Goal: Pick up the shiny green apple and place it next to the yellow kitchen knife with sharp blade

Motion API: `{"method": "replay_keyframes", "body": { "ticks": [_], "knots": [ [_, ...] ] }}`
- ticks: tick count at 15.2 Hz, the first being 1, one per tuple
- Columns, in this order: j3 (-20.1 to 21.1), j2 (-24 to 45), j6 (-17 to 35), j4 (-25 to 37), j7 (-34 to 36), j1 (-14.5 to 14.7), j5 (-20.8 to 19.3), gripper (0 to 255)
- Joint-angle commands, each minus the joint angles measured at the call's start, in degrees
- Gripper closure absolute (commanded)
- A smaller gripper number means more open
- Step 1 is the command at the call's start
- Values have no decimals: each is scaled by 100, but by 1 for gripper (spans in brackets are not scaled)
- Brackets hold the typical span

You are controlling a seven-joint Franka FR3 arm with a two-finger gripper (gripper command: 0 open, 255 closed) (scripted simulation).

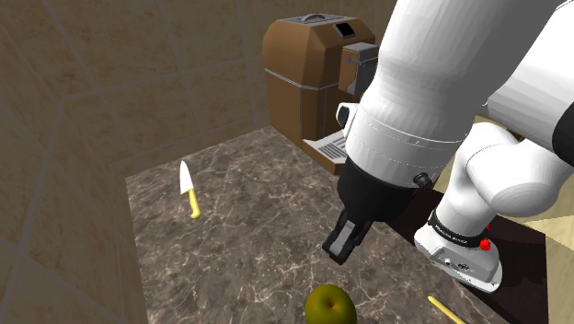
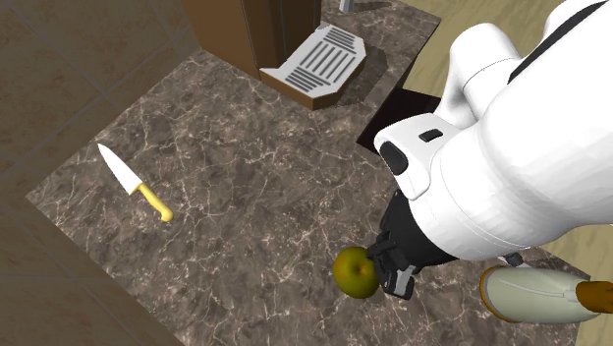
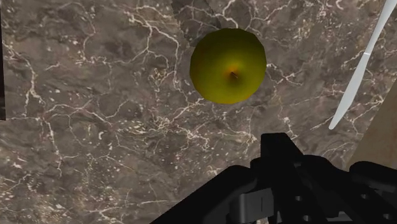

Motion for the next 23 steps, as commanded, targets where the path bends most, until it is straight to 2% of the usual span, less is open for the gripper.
{"method": "replay_keyframes", "body": {
  "ticks": [1,2,9,17,23],
  "knots": [
    [0,0,0,0,0,0,0,255],
    [0,0,0,0,0,0,0,0],
    [982,935,498,-234,515,-292,-210,0],
    [1297,1282,1177,-573,587,-423,-234,0],
    [1297,1282,1177,-573,587,-423,-234,0]
  ]
}}
